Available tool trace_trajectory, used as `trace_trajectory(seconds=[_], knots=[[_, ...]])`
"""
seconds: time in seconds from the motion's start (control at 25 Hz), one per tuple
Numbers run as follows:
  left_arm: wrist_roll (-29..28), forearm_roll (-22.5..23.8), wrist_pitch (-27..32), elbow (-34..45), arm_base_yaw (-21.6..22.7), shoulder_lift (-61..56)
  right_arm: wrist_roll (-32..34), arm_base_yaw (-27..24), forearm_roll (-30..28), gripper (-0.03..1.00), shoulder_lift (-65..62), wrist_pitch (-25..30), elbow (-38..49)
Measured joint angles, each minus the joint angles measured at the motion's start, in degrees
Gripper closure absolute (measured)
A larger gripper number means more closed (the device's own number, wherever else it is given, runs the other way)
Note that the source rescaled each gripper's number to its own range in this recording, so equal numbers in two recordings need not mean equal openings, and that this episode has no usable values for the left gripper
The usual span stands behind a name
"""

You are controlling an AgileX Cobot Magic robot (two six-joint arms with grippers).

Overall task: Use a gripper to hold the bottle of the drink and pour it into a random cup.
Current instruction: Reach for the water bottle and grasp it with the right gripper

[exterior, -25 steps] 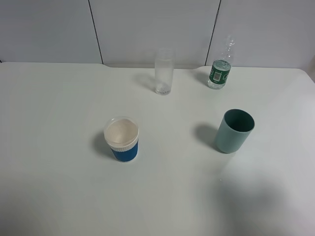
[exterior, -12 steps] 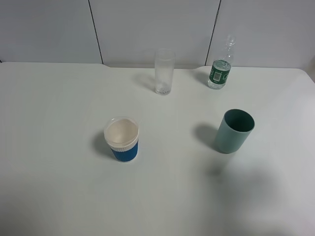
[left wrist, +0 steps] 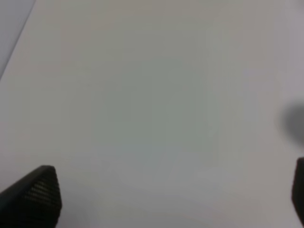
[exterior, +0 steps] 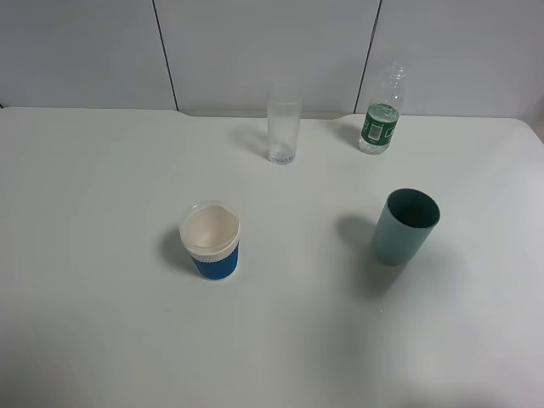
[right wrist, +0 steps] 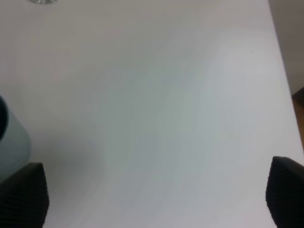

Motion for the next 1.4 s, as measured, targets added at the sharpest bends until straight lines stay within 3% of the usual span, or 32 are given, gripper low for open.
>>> trace_trajectory(seconds=[0.24, 0.48, 0.92, 1.2, 1.4], knots=[[0.0, 0.0, 0.0, 0.0, 0.0, 0.0, 0.0, 0.0, -0.5, -0.03, 9.5, -6.0, 0.0], [0.0, 0.0, 0.0, 0.0, 0.0, 0.0, 0.9, 0.0, -5.0, -0.03, 17.5, -13.3, 0.0], [0.0, 0.0, 0.0, 0.0, 0.0, 0.0, 13.0, 0.0, -17.2, -0.03, 32.4, -28.1, 0.0], [0.0, 0.0, 0.0, 0.0, 0.0, 0.0, 18.6, 0.0, -25.8, -0.03, 42.9, -43.8, 0.0], [0.0, 0.0, 0.0, 0.0, 0.0, 0.0, 19.1, 0.0, -29.2, -0.03, 51.0, -54.8, 0.0]])
